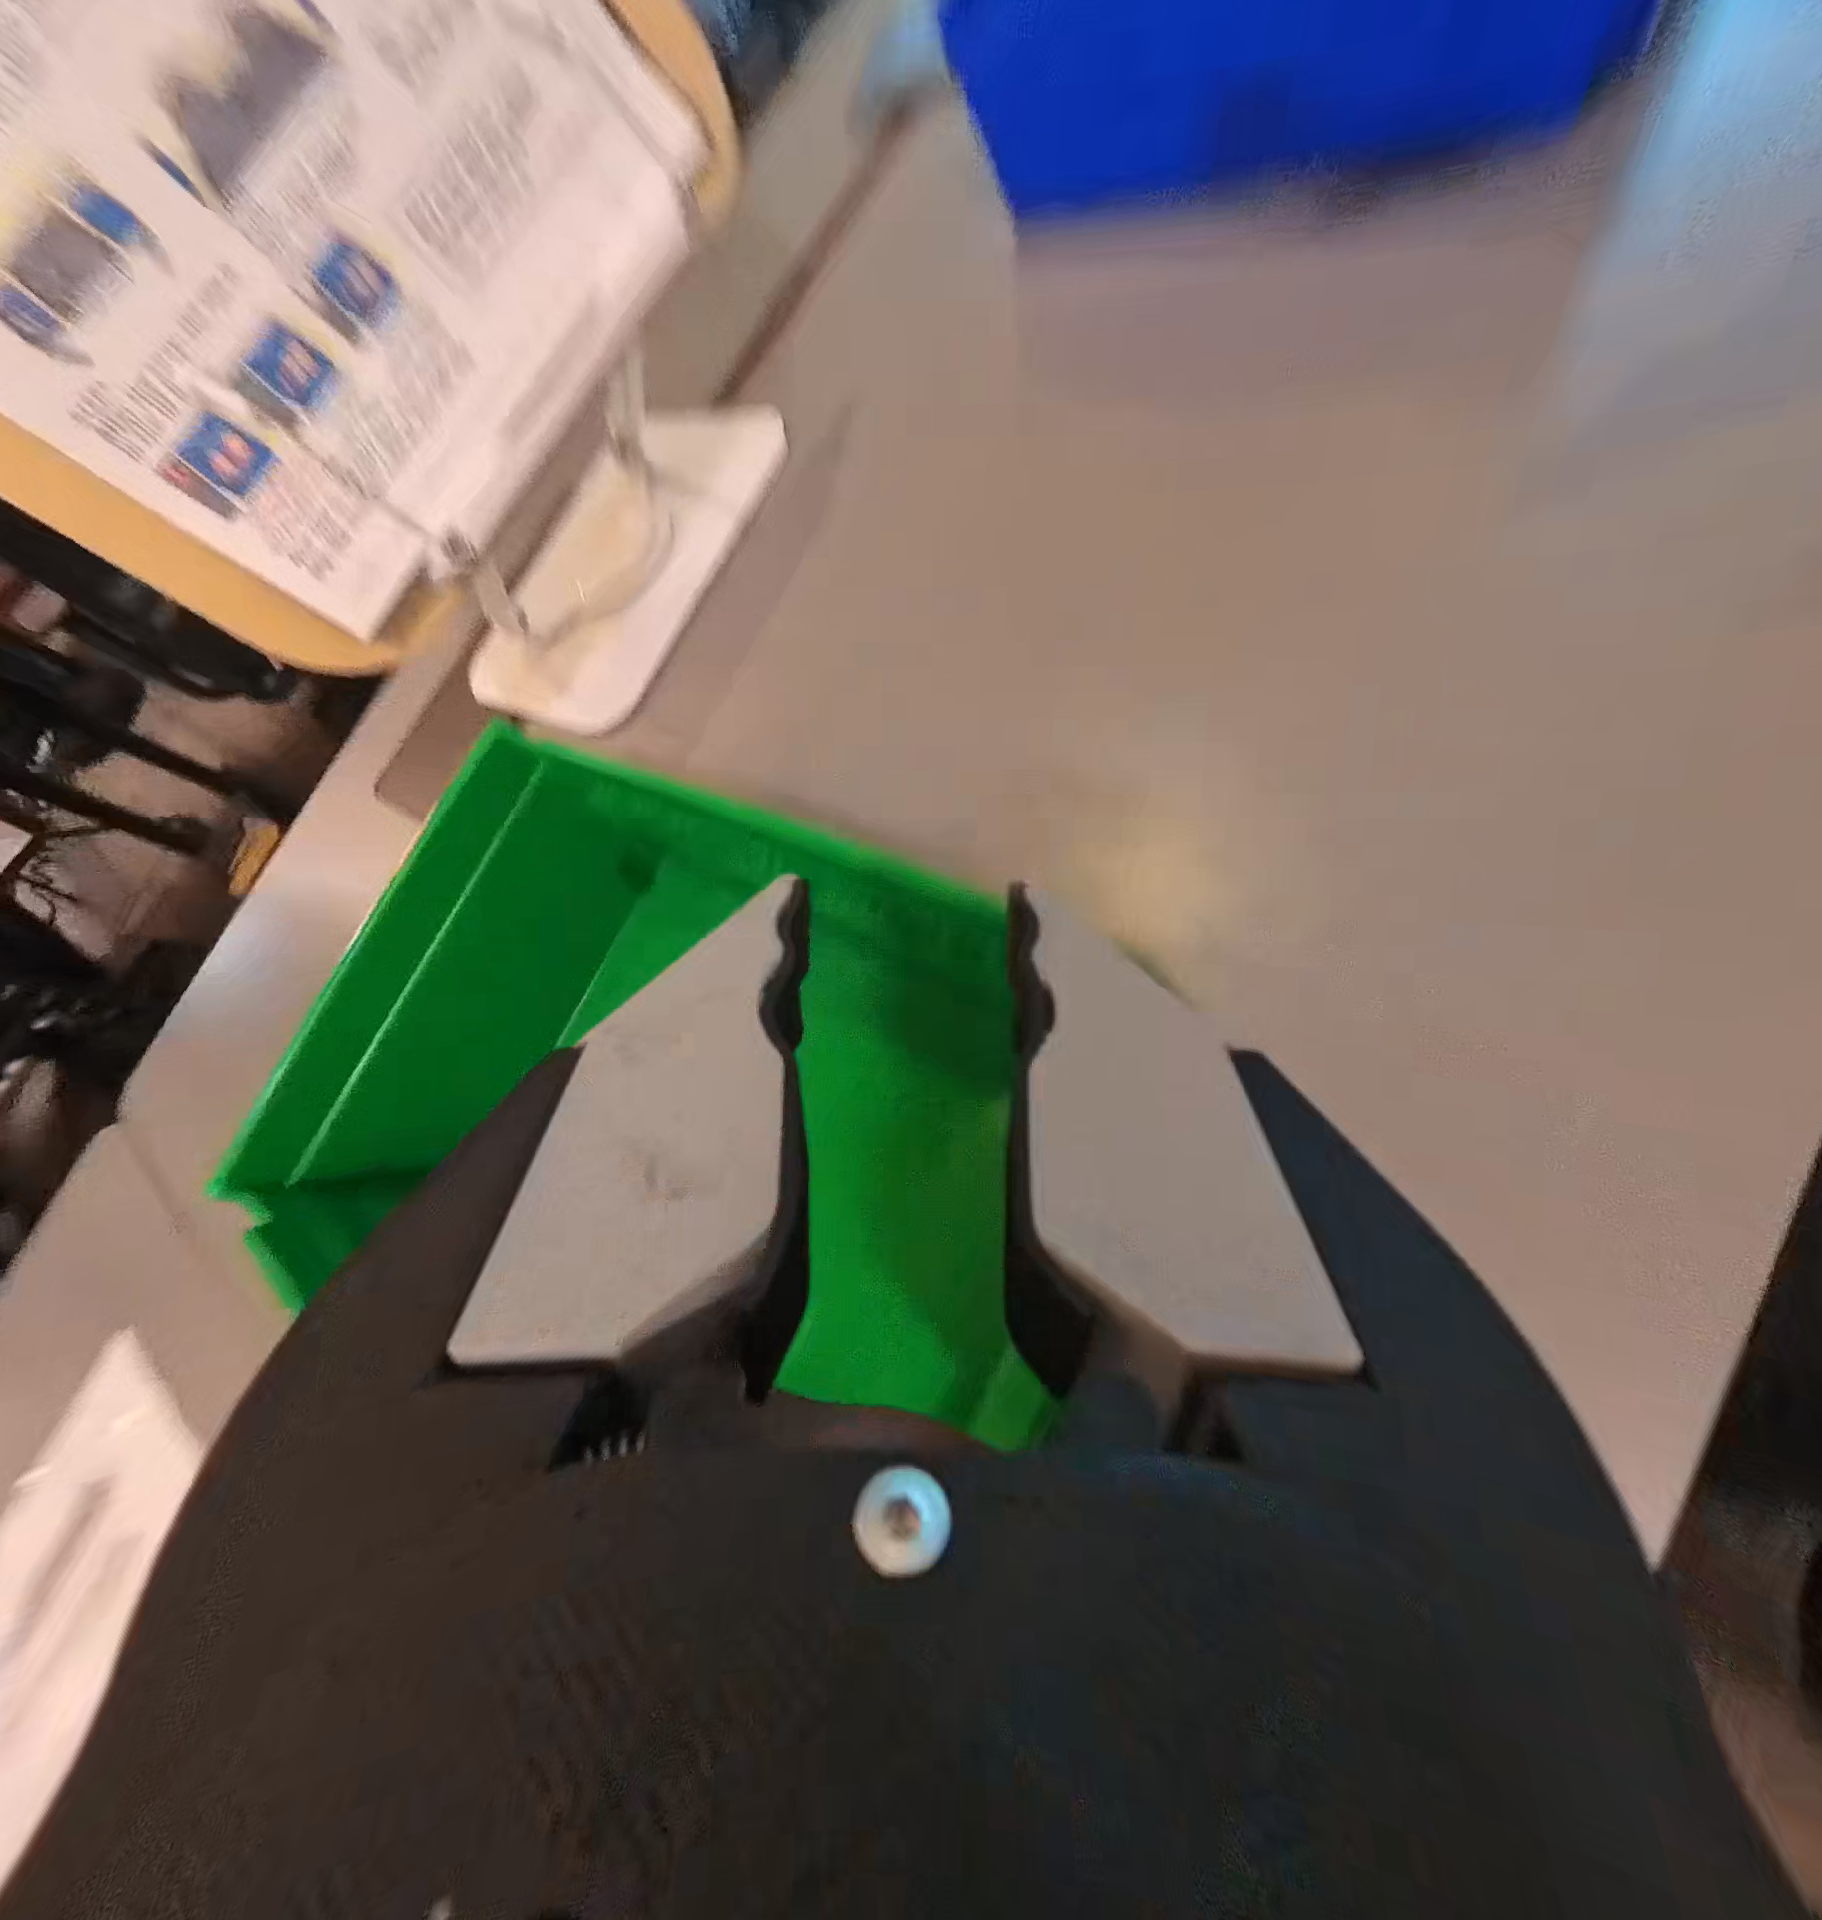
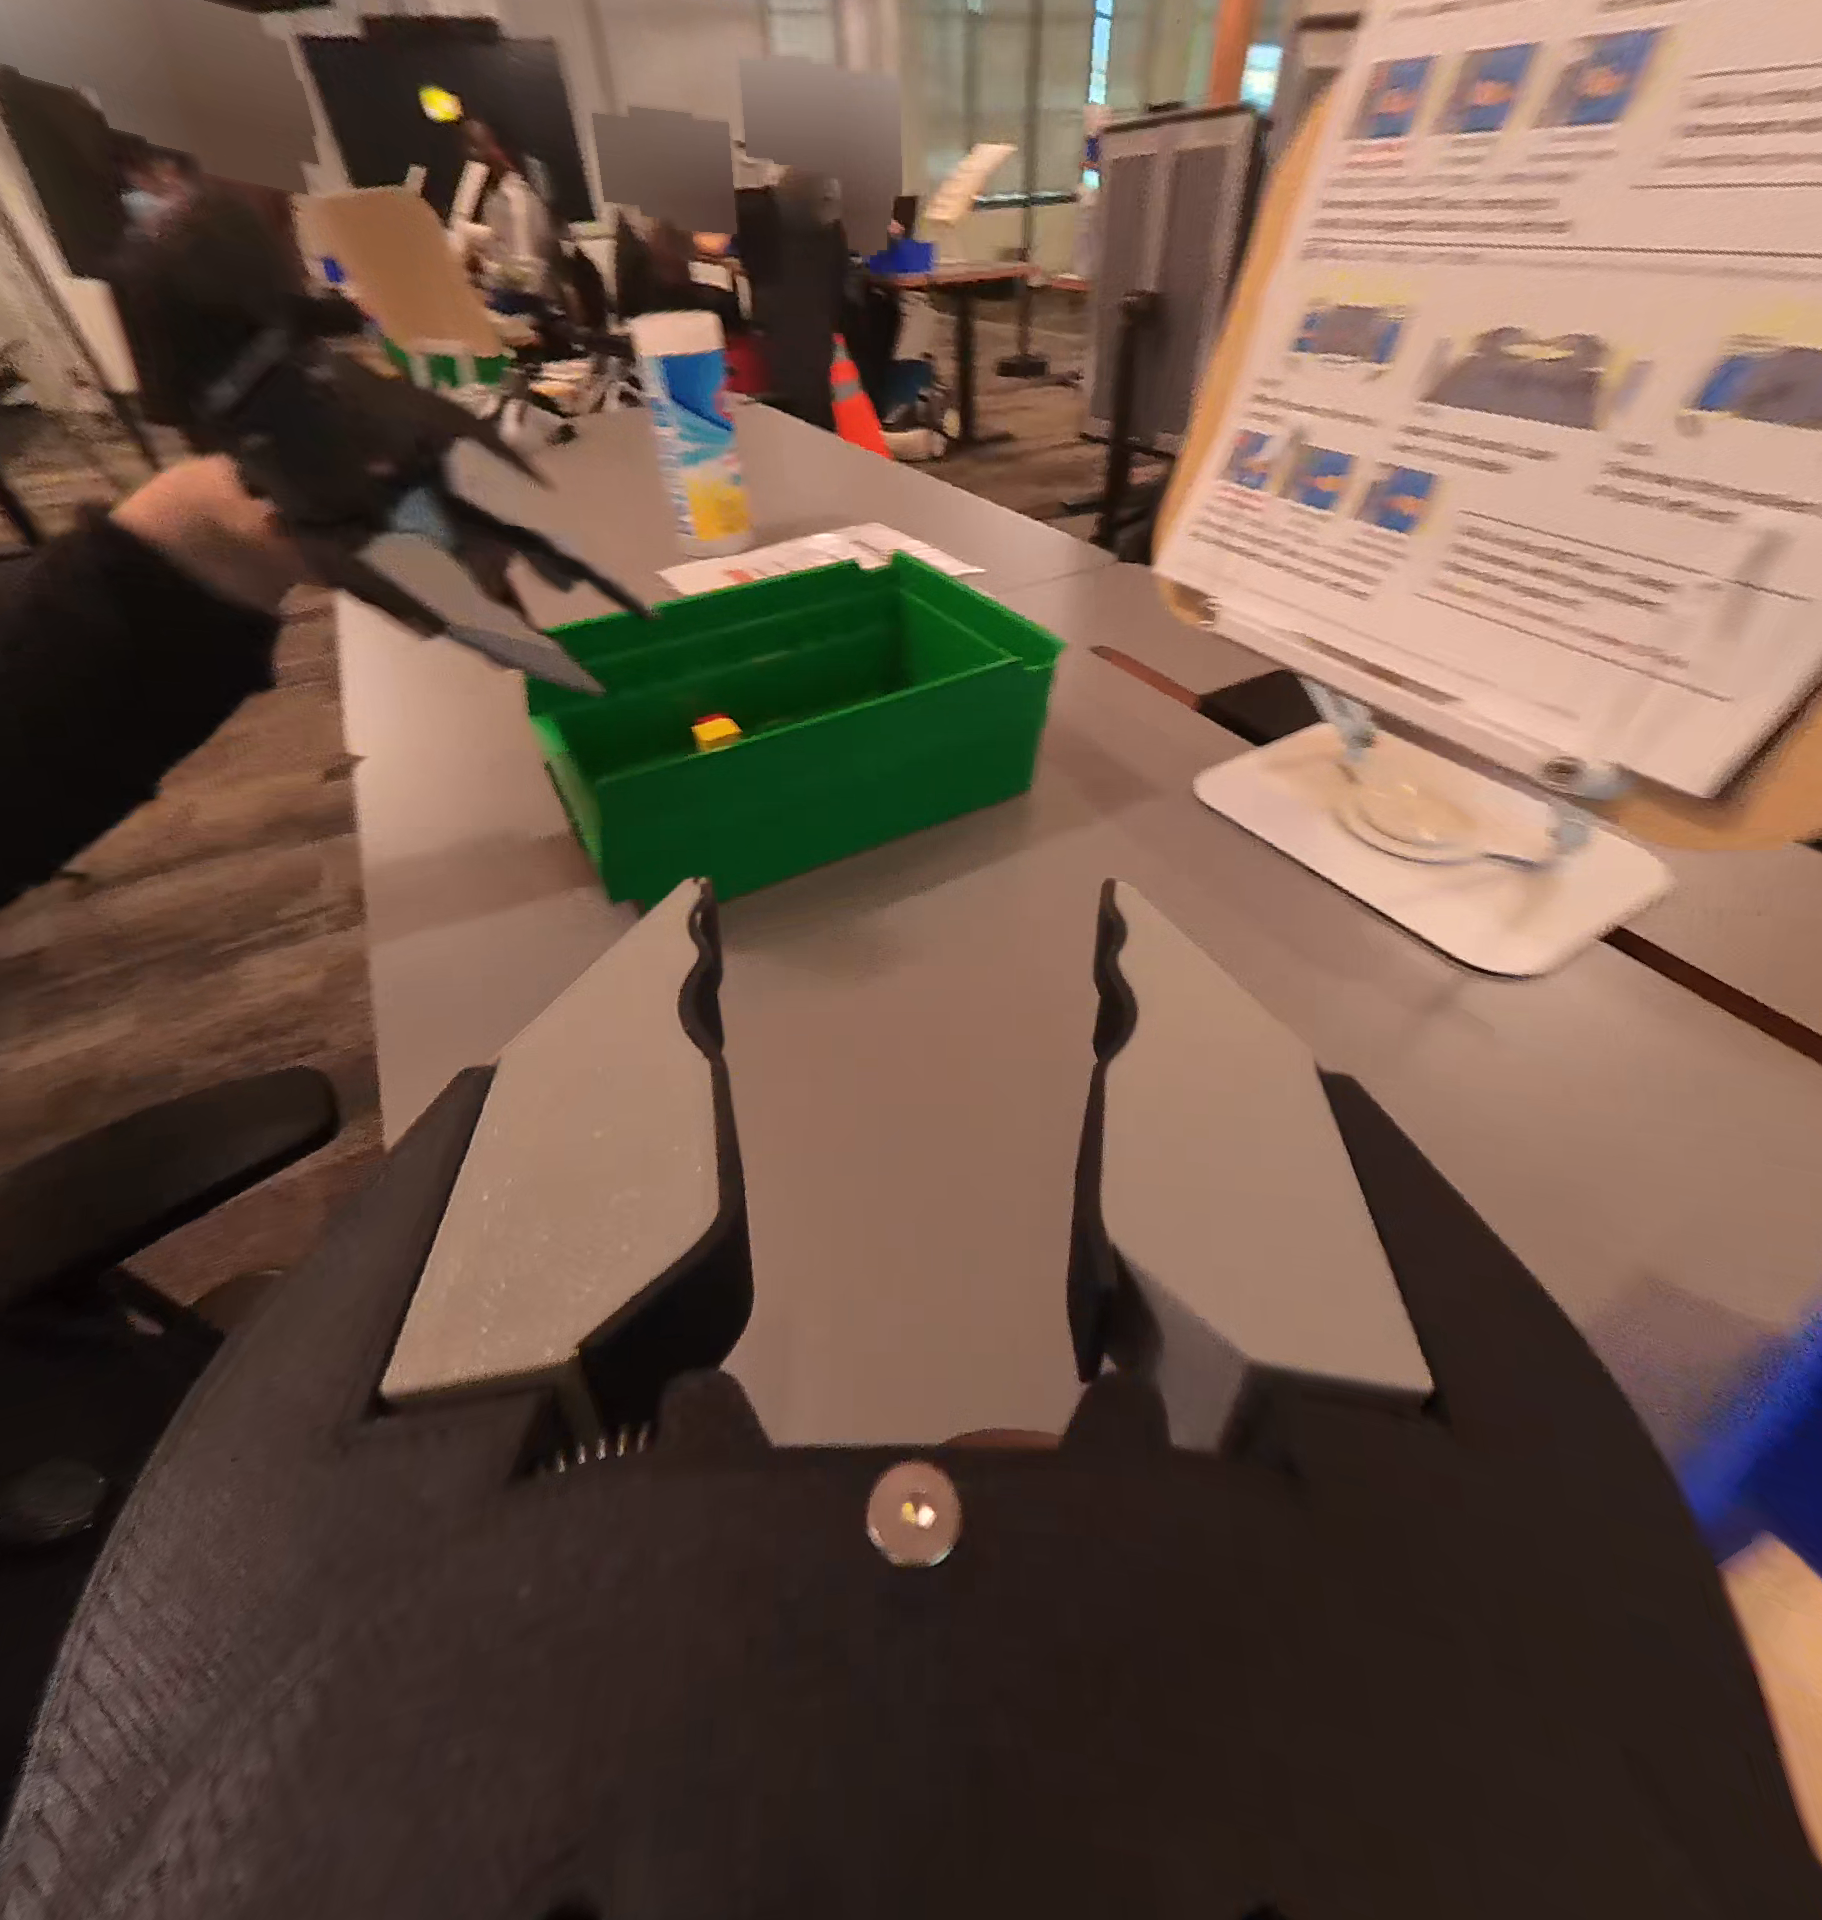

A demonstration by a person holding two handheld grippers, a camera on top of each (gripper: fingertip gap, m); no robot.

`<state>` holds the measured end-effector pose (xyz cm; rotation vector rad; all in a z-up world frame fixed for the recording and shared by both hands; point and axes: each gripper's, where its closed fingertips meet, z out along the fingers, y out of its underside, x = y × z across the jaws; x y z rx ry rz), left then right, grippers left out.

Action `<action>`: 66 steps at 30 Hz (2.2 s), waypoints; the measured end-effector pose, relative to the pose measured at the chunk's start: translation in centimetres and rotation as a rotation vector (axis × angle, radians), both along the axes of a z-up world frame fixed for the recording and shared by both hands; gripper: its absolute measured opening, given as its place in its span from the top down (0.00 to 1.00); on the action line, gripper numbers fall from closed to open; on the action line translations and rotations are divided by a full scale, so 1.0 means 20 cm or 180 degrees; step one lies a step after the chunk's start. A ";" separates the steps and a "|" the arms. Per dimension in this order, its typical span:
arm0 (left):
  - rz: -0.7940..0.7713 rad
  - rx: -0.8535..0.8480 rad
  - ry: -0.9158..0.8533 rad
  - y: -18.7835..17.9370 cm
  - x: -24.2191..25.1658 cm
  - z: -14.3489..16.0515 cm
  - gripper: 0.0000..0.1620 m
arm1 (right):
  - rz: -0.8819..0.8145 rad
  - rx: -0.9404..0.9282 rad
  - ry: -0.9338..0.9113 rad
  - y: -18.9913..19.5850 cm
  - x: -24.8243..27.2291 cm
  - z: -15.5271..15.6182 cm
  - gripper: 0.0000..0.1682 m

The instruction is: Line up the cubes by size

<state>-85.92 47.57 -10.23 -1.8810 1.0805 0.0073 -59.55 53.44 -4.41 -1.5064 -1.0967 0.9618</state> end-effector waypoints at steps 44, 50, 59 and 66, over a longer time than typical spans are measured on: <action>-0.1379 0.1882 -0.0240 -0.19 0.93 0.17 0.84 | 0.1462 -0.1375 0.0586 -0.53 -0.29 -0.11 0.56; -0.1523 0.1789 -0.0411 -0.22 1.03 0.11 0.84 | 0.1627 -0.1599 0.0535 -0.56 -0.30 -0.16 0.56; -0.1635 0.1725 -0.0331 -0.22 1.08 0.06 0.84 | 0.1809 -0.1771 0.0463 -0.60 -0.32 -0.21 0.76; -0.1615 0.1746 -0.0333 -0.24 1.08 0.06 0.84 | 0.1796 -0.1936 0.0595 -0.59 -0.34 -0.21 0.85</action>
